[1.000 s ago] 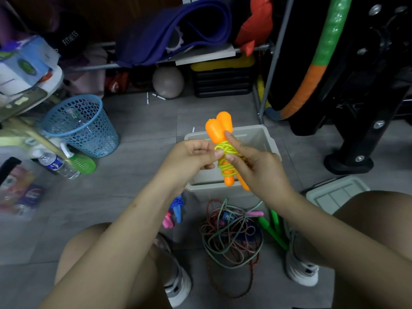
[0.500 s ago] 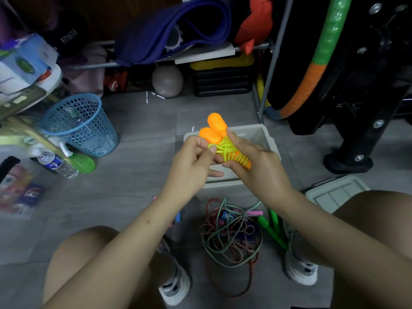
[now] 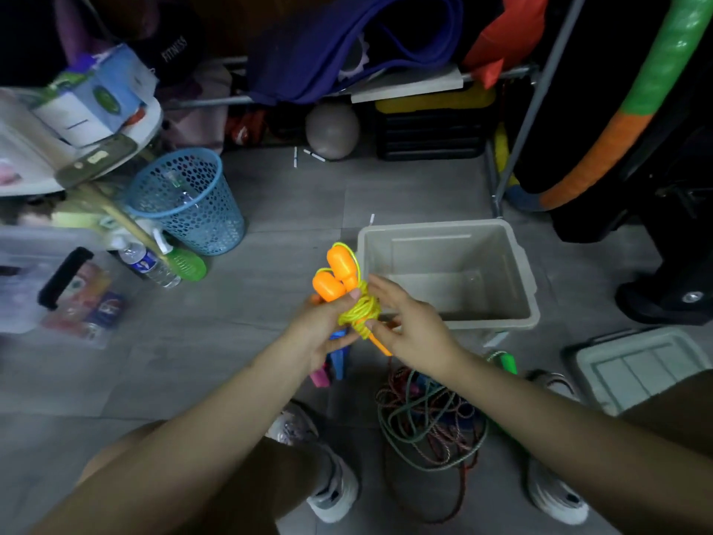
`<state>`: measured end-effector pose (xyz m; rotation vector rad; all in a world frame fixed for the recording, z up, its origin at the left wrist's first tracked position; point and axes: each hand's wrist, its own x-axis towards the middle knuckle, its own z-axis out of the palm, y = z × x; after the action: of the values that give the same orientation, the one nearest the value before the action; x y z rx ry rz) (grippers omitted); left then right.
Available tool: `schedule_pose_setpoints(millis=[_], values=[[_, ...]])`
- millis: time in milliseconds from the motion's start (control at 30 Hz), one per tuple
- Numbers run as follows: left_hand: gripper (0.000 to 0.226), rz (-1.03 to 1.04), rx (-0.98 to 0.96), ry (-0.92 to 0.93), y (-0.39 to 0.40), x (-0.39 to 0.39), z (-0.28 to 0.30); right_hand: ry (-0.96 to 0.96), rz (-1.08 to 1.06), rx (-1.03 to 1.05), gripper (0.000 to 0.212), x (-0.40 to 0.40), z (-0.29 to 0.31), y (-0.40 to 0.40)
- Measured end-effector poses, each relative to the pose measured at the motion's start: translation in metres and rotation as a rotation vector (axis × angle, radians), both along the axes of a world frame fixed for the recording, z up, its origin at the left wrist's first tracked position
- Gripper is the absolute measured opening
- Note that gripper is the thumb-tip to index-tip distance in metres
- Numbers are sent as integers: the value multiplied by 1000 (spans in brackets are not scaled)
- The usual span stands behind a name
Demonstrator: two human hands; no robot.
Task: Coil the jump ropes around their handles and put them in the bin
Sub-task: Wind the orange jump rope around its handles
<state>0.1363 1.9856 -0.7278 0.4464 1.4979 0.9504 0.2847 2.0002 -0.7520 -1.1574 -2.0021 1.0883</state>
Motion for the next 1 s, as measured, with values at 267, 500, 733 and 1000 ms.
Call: schedule_pose_setpoints(millis=[267, 500, 733, 1000], values=[[17, 216, -174, 65, 5, -83, -98, -84, -39, -264, 44, -67, -100, 8], [22, 283, -275, 281, -3, -118, -201, -256, -11, -501, 45, -96, -199, 7], [15, 403, -407, 402, -12, -137, -279, -285, -40, -628, 60, -123, -269, 11], [25, 271, -206, 305, -3, -156, -316, -267, -94, -725, 73, -145, -298, 23]])
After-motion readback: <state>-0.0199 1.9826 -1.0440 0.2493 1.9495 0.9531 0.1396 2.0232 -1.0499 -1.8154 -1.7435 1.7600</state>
